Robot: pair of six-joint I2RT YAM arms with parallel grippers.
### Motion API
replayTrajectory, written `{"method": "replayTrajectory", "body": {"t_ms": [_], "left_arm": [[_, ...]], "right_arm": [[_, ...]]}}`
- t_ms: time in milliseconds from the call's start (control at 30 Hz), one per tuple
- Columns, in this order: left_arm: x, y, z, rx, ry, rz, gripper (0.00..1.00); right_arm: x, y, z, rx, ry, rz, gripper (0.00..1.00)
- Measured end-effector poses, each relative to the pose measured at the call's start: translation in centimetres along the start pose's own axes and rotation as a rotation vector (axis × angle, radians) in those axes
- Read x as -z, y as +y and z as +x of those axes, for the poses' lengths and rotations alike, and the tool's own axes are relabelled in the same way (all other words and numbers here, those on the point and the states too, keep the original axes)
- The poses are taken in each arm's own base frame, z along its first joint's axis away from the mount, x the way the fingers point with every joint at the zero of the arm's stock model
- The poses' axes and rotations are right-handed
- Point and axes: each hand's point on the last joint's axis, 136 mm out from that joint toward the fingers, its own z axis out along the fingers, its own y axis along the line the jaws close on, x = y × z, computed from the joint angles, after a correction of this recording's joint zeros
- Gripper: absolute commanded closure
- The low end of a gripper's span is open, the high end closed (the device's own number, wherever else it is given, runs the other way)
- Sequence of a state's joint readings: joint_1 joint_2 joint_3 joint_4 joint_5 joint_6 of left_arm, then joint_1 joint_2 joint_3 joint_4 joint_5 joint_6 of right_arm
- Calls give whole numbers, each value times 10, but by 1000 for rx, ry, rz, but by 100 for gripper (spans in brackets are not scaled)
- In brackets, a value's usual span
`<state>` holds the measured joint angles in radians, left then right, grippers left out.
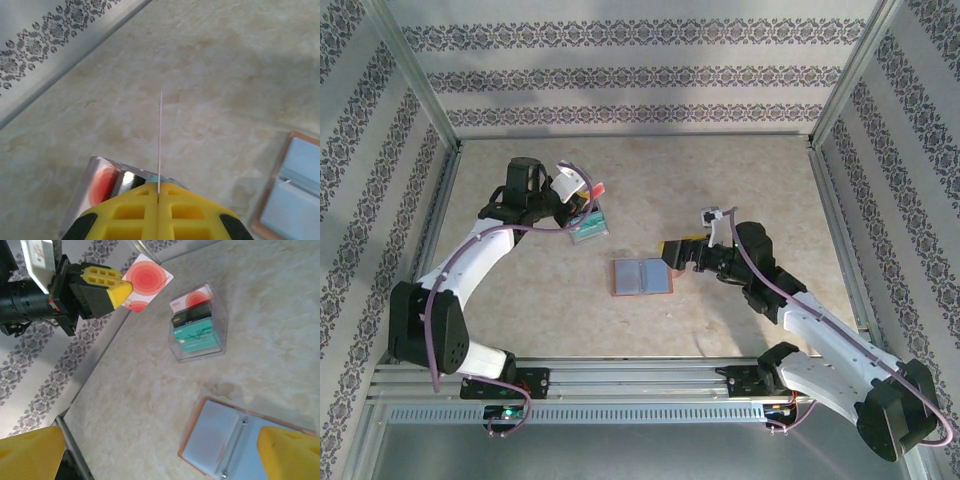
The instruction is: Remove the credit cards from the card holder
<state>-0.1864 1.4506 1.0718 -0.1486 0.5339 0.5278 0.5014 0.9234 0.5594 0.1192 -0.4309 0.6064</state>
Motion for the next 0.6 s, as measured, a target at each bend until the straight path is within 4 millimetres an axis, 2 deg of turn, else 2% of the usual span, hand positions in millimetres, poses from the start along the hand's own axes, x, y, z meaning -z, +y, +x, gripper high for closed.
{"method": "replayTrajectory", "body": {"t_ms": [267, 600], "left_arm": [[-25, 28, 40, -73, 81, -16, 100], [-40, 53, 48, -152, 96, -11, 100]], "right_arm": [[9, -9, -7, -20, -42, 47, 2], [9, -15, -7, -32, -44, 71, 2]]}}
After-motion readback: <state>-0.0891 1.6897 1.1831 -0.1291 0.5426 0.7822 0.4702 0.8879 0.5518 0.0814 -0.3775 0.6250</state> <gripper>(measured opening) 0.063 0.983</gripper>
